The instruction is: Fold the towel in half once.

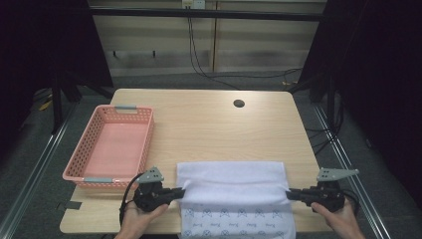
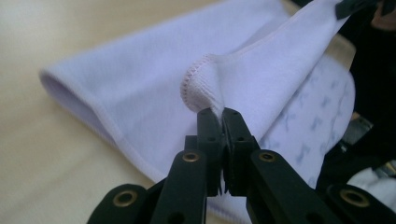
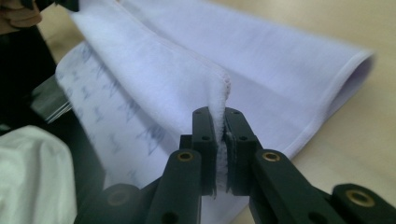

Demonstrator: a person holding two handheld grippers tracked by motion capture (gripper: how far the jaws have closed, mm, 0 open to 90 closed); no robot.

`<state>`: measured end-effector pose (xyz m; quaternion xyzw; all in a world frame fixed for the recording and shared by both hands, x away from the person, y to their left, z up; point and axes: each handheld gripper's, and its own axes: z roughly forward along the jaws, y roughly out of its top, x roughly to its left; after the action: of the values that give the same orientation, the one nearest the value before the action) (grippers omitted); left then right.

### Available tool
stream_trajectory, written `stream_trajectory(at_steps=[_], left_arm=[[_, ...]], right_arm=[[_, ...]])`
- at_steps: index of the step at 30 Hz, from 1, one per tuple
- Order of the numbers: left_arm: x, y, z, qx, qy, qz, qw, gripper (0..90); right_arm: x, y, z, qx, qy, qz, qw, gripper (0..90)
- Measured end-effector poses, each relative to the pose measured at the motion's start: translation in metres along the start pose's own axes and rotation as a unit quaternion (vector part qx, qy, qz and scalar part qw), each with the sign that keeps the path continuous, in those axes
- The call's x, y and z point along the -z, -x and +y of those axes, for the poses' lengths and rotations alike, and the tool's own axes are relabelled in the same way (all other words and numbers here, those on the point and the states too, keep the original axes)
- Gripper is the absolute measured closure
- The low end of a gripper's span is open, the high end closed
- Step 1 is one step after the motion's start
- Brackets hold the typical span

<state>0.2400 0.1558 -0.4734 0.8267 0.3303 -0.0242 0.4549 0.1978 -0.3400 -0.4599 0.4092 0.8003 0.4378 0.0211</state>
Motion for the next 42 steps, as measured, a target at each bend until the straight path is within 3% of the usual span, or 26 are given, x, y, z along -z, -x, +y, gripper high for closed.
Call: stream_trajectory(at_steps=[2,4,7,11,15,21,23,27,29,35,38,42], left_arm=[[-0.008,0.002,-0.005,-0.003,-0.022,0.001,0.9998,87.4],[-0.015,0.001,-0.007,-0.003,-0.039,-0.002,0.9992,87.4],[-0.024,-0.001,-0.011,-0.01,-0.067,0.012,0.9976,87.4],[-0.033,-0.007,-0.004,-0.005,-0.065,0.014,0.9978,87.5],[-0.042,-0.014,0.006,-0.009,-0.065,0.019,0.9977,87.5],[-0.052,-0.027,0.016,0.005,-0.052,0.016,0.9985,87.5],[-0.056,-0.031,0.022,0.005,-0.049,0.03,0.9984,87.4],[-0.064,-0.04,0.031,0.01,-0.044,0.038,0.9983,87.4],[-0.068,-0.042,0.037,0.002,-0.044,0.05,0.9978,87.3],[-0.08,-0.064,0.052,0.033,-0.031,0.06,0.9972,87.4],[-0.083,-0.073,0.059,0.05,-0.024,0.073,0.9958,87.5],[-0.085,-0.082,0.065,0.052,-0.022,0.088,0.9945,87.5]], right_arm=[[-0.012,-0.003,-0.008,0.009,-0.044,-0.002,0.999,84.9],[-0.02,-0.001,-0.012,-0.002,-0.05,0.002,0.9987,84.9],[-0.032,0.002,-0.017,-0.001,-0.085,-0.002,0.9964,85.0],[-0.034,0.007,-0.018,-0.013,-0.08,0.004,0.9967,85.8],[-0.035,0.01,-0.013,-0.01,-0.079,-0.024,0.9965,85.9],[-0.035,0.028,-0.004,-0.02,-0.069,-0.061,0.9956,85.9],[-0.036,0.032,-0.001,-0.019,-0.07,-0.07,0.995,85.8],[-0.04,0.041,0.006,-0.02,-0.063,-0.088,0.994,85.8],[-0.042,0.045,0.009,-0.02,-0.06,-0.095,0.9935,85.8],[-0.05,0.059,0.022,-0.022,-0.055,-0.116,0.9914,85.9],[-0.056,0.064,0.03,-0.022,-0.057,-0.127,0.9901,85.9],[-0.064,0.07,0.039,-0.022,-0.053,-0.134,0.9894,85.9]])
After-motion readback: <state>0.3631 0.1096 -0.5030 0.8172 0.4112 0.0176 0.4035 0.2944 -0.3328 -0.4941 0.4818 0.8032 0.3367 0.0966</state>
